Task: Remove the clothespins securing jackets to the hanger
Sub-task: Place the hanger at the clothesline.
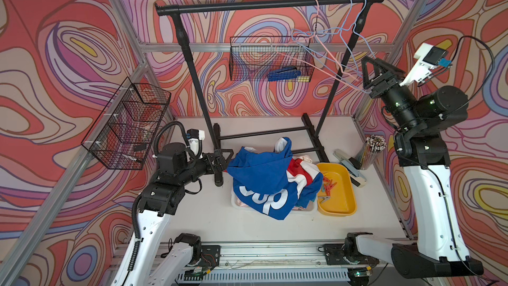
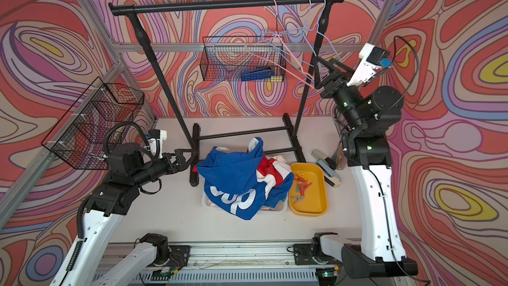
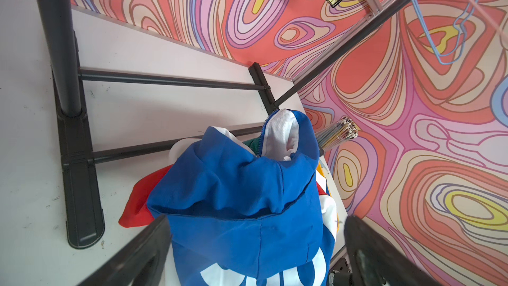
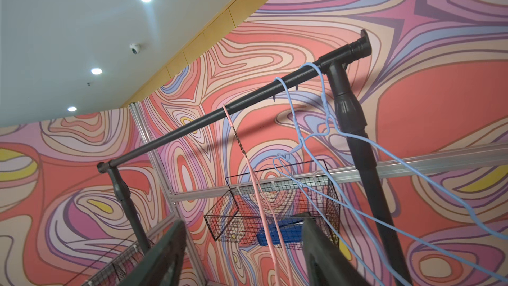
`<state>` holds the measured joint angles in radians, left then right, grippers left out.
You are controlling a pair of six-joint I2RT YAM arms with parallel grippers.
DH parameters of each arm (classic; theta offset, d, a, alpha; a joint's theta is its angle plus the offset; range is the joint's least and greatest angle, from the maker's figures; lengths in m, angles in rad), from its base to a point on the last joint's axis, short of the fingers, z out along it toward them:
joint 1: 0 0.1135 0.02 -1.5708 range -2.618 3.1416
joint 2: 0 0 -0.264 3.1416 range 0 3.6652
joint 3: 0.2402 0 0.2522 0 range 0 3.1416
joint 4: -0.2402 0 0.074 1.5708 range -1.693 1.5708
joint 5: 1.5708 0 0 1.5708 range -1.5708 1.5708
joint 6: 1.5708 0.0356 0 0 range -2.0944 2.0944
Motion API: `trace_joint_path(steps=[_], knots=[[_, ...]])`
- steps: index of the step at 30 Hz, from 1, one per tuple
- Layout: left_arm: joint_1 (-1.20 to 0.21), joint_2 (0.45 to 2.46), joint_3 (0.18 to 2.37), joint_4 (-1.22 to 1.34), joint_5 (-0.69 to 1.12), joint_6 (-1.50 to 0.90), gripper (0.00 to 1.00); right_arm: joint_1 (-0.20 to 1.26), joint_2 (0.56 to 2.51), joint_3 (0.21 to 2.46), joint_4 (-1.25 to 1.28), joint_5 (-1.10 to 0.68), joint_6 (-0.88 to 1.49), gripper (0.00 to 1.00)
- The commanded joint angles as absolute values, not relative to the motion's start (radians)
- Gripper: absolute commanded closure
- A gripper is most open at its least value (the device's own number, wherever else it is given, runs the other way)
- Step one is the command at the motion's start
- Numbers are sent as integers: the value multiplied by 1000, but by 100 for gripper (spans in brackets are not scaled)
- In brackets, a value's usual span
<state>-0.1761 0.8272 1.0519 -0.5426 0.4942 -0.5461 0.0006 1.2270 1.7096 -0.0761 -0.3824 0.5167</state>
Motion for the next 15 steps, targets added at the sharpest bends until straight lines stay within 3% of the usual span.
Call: trace_joint_path(steps=[1,9,15], knots=[[-175,837,1041,-568,455,-524,0,1,1185,1663,-99,-434,546,19],[-176,908,1030,-606,405,-490,0,2,1017,1389,-195,-458,609,5],[-183,997,1004,-566,372,-501,0,2,909,1131,-294,-439,622,3]])
